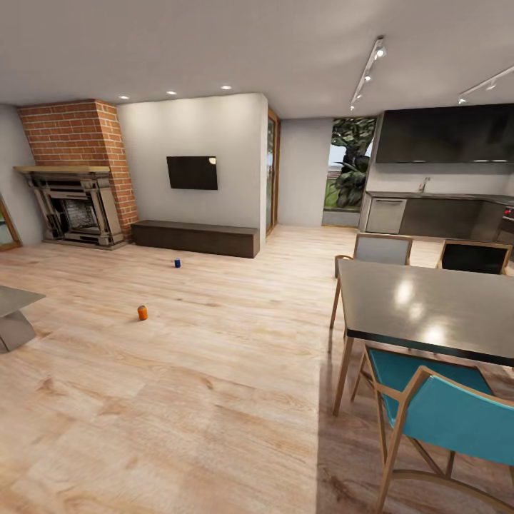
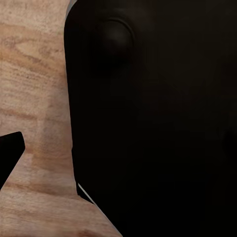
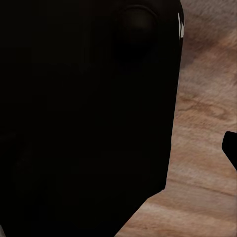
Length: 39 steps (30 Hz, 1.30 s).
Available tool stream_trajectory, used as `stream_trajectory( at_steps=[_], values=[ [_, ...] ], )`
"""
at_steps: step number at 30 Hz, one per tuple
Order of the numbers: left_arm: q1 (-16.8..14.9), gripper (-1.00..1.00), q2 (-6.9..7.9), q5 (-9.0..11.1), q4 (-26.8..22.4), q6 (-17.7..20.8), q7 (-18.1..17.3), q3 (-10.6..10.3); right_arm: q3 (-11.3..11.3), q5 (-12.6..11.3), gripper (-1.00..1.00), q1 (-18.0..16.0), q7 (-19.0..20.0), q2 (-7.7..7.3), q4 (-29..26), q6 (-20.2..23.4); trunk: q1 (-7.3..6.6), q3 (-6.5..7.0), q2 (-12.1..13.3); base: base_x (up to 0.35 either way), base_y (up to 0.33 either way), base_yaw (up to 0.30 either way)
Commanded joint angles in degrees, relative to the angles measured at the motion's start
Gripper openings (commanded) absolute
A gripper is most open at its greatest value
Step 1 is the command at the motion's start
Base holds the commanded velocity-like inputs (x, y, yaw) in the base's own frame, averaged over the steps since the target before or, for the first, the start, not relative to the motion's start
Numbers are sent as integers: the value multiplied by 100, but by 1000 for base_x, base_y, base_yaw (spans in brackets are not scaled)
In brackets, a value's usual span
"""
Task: Put the three can of soda from the living room inside the tash can in the kitchen.
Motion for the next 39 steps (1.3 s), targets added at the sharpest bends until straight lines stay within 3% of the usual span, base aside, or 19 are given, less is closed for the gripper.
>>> stream_trajectory(
  at_steps=[1,12,16,23,24,27,33,39],
  values=[
    [0,100,0,0,0,0,0,0,0,0,100,0,0,0,0,0,0,0,0,0,0,0],
    [0,100,-1,0,0,-2,2,1,0,0,100,0,-2,-1,0,-1,0,0,0,0,0,0],
    [-7,100,118,1,-33,-85,5,2,-30,-19,100,0,-42,-61,-23,-102,0,0,0,0,0,0],
    [-18,100,155,2,-66,-274,6,-10,-54,-38,100,0,-51,-87,-34,-327,0,0,0,0,0,0],
    [-21,100,157,2,-84,-580,6,-11,-57,-39,100,0,-51,-90,-35,-728,0,0,0,0,0,0],
    [-51,100,160,2,-185,-772,4,-13,-66,-40,100,0,-50,-103,-41,-953,0,0,0,0,0,0],
    [-100,100,158,5,-575,-913,-30,-14,-57,-37,100,0,-41,-132,-202,-1350,0,0,0,0,0,0],
    [-123,100,161,11,-1545,-940,-210,1,-14,-8,100,25,-29,-143,-974,-1728,0,0,0,0,0,0]
  ],
)
